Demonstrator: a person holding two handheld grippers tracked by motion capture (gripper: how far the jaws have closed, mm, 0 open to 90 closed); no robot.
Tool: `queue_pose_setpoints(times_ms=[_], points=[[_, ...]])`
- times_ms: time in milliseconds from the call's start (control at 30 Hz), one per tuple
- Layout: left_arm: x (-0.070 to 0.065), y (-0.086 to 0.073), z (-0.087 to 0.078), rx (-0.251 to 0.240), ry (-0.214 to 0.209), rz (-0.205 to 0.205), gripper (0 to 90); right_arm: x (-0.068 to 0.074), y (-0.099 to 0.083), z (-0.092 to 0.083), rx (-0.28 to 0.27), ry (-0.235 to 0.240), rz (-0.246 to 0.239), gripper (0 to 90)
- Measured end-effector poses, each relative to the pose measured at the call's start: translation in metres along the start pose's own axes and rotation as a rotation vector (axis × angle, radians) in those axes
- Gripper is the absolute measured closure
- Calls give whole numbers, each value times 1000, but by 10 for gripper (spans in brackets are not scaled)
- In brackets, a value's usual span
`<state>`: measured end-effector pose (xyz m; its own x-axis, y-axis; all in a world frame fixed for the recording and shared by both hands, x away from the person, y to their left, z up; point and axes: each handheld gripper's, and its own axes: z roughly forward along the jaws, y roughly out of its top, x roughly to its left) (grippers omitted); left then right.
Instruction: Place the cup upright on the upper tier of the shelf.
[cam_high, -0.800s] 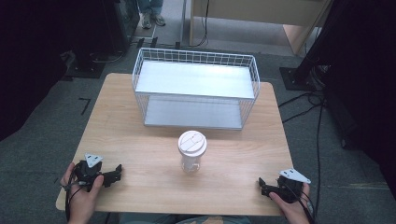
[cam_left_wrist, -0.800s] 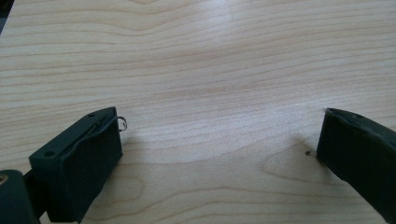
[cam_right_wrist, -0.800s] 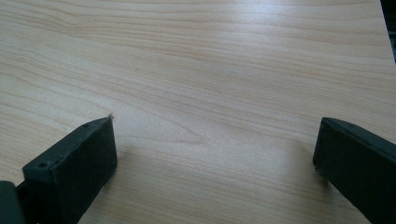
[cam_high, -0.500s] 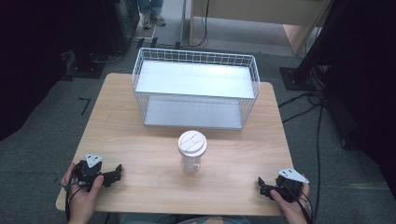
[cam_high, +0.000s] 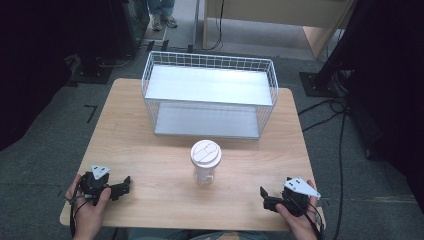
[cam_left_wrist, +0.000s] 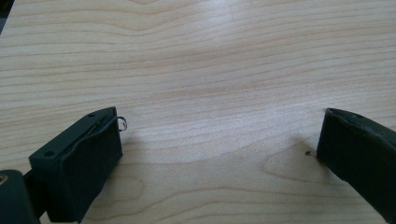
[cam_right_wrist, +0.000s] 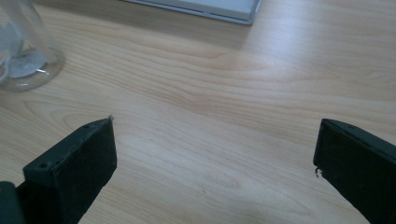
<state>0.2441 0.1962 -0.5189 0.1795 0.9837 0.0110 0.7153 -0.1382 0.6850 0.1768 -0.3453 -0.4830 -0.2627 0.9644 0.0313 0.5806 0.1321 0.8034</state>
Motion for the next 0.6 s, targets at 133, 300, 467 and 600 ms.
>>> queue_pose_setpoints(times_ms=[133, 300, 467, 600], points=[[0, 0, 0, 0, 0, 0, 2, 10, 3, -2, -15, 23, -20, 0], [0, 0, 0, 0, 0, 0, 2, 19, 8, -3, -27, 52, -29, 0], [0, 0, 0, 0, 0, 0, 2, 29, 15, -4, -43, 106, -31, 0], [0, 0, 0, 0, 0, -1, 2, 40, 21, -4, -49, 137, -50, 0]])
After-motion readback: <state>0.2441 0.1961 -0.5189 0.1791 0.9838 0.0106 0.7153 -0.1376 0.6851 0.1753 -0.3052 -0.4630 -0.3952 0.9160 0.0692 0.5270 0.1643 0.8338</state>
